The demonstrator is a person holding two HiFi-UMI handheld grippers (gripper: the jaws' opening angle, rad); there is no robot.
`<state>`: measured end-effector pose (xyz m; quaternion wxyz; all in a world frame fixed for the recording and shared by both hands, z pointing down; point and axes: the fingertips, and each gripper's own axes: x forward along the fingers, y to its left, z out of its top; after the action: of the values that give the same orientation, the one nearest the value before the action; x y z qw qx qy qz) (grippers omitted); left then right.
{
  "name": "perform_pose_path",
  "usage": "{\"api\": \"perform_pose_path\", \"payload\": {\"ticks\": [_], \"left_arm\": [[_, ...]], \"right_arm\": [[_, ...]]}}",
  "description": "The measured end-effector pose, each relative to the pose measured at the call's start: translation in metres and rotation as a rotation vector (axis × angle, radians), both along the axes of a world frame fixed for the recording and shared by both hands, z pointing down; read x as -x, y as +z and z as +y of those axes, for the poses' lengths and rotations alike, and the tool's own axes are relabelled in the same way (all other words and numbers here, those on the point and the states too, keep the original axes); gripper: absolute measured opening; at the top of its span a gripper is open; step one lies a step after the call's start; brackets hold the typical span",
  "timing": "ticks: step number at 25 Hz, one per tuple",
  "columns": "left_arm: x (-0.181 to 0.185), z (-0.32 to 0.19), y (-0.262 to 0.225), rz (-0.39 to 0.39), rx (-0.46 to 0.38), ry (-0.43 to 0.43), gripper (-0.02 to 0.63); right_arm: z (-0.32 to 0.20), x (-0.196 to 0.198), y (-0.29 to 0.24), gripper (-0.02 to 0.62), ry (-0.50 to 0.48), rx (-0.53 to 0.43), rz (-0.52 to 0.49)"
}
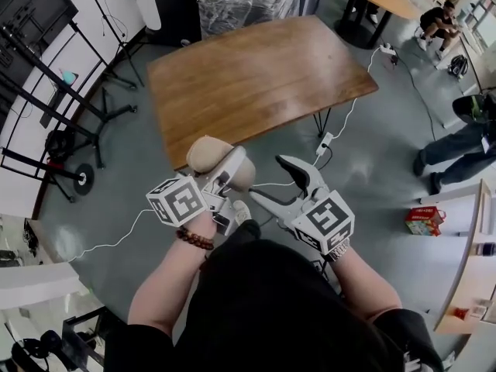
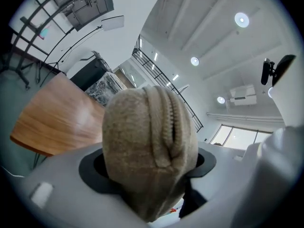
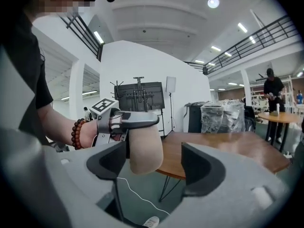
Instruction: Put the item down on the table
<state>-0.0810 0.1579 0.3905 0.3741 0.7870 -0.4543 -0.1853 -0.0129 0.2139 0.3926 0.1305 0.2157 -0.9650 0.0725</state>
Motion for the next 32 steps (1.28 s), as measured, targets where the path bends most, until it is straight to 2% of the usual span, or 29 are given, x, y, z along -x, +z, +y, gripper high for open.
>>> {"api": "perform_pose_path", "payload": {"ticks": [5, 7, 12, 16, 21, 32], "left_arm": [[0.008, -0.041, -0.005, 0.085, -0.012, 0.020, 0.367], [0.014, -0.054, -0.007, 0.109, -0.011, 0.026, 0.367], [0.039, -0.092, -0.014, 0.094, -0.049, 0.008, 0.367], [0.057, -0.111, -0.015, 0.084, -0.056, 0.000, 0.367], [0.076, -0.123, -0.015, 0.063, -0.063, -0.017, 0.367], [0.084, -0.136, -0.011, 0.030, -0.057, -0.011, 0.367]], "right_arm": [[-0.034, 0.030, 0.002, 0.418, -0.065, -0.064, 0.078], [-0.049, 0.043, 0.003, 0.431, -0.085, -0.075, 0.111], [-0.091, 0.077, 0.005, 0.433, -0.134, -0.112, 0.197], [-0.112, 0.107, 0.011, 0.433, -0.179, -0.106, 0.247], [-0.125, 0.133, 0.016, 0.433, -0.223, -0.091, 0.264], [-0.140, 0.161, 0.027, 0.410, -0.286, -0.073, 0.279]]}}
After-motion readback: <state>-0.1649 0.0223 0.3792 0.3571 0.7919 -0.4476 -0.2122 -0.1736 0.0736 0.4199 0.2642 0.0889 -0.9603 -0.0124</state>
